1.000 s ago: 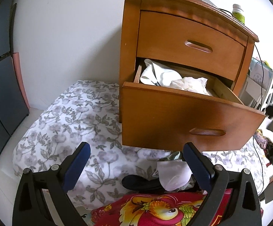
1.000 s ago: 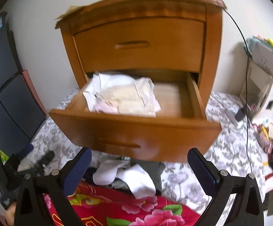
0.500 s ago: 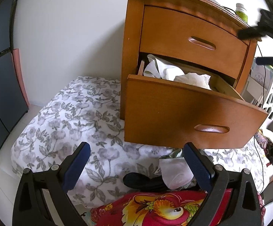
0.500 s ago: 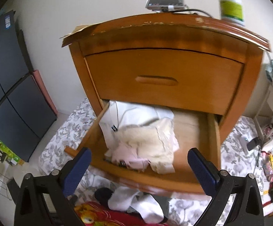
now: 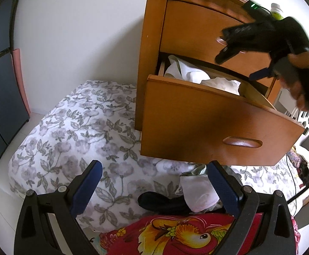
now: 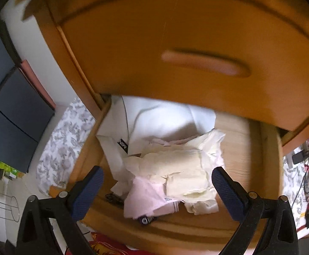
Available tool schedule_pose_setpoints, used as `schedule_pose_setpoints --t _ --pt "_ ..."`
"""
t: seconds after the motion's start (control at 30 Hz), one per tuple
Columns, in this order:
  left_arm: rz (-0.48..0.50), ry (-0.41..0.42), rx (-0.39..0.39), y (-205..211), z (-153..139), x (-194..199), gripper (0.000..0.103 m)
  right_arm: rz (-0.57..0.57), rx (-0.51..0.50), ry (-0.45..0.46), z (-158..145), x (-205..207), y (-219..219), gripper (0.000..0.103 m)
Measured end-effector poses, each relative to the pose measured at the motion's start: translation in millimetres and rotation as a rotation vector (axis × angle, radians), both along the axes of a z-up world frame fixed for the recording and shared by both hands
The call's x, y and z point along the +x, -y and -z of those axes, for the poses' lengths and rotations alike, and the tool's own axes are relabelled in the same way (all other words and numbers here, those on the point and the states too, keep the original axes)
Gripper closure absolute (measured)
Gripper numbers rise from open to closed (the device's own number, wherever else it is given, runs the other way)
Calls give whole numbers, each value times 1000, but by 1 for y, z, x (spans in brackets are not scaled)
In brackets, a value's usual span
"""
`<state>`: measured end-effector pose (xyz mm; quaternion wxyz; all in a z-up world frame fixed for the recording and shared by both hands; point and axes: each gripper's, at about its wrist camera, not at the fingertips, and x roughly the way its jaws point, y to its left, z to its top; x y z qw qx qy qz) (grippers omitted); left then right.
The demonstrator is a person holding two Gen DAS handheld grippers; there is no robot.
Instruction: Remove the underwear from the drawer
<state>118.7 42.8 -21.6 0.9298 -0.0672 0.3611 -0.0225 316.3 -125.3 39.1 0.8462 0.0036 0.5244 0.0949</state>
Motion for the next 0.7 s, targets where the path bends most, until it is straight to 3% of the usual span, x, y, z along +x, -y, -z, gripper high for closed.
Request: schedule_pose_setpoints --t 0.4,0.7 --pt "5 -22 -22 -3 6 4 4 49 -97 -115 45 35 -11 11" --pt "-1 -34 -38 -7 9 6 4 95 -111 -119 52 42 9 39"
